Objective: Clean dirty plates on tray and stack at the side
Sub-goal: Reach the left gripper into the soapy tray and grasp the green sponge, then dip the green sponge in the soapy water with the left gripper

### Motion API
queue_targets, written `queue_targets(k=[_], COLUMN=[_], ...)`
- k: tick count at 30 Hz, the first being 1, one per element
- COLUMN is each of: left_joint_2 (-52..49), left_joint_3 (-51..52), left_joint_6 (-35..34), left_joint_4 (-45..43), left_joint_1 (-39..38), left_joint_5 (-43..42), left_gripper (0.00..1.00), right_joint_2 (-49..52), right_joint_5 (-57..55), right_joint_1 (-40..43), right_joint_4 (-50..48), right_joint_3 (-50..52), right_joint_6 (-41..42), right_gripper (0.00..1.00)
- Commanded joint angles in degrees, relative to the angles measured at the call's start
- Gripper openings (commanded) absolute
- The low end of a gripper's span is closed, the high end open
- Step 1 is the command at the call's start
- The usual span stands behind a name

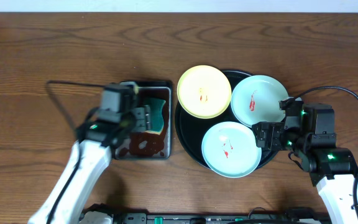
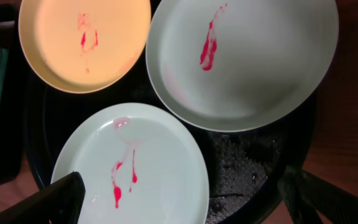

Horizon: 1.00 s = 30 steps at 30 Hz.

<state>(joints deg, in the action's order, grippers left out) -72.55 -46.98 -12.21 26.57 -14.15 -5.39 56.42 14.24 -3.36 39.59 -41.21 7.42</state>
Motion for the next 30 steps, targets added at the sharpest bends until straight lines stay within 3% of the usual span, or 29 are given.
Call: queue_targets(k=[1,12,18,20,22,30], left_joint_2=[-6.27,-20.44,-24.41,-25.09,-25.18,-18.18], left_joint_3=[-1.16,-1.16,-1.16,-1.16,-1.16,-1.38], left_joint_6=[0.07,-3.17,-3.17,-3.17,-3.15,-3.15], left_joint_4=[-3.72,-13.42,-13.86,-13.86,-13.81,-10.62], left_joint_1=[-3.65,-5.22,-5.22,-5.22,-5.22,-5.16], left_joint_5=[6.10,6.05,5.86,5.88,5.95,10.03], left_gripper=[0.73,0.62,0.42,0.30,0.08,0.07], right_joint_2=[0.17,0.22,0.22,0.22,0.22,0.22], right_joint_5=[0.63,0.59,0.59,0.59,0.59,0.57], right_joint_1=[-0.44,-0.44,-0.44,-0.44,-0.44,-0.44], right_joint_4=[-0.13,-0.15,-0.22,-0.20,-0.20,-0.20], right_joint_3=[-1.05,-1.05,-1.05,-1.05,-1.05,-1.05], right_joint_6=[0.70,0.68,0.68,0.68,0.68,0.68], right_gripper=[0.99,0.99,0.99,0.99,0.99,0.99])
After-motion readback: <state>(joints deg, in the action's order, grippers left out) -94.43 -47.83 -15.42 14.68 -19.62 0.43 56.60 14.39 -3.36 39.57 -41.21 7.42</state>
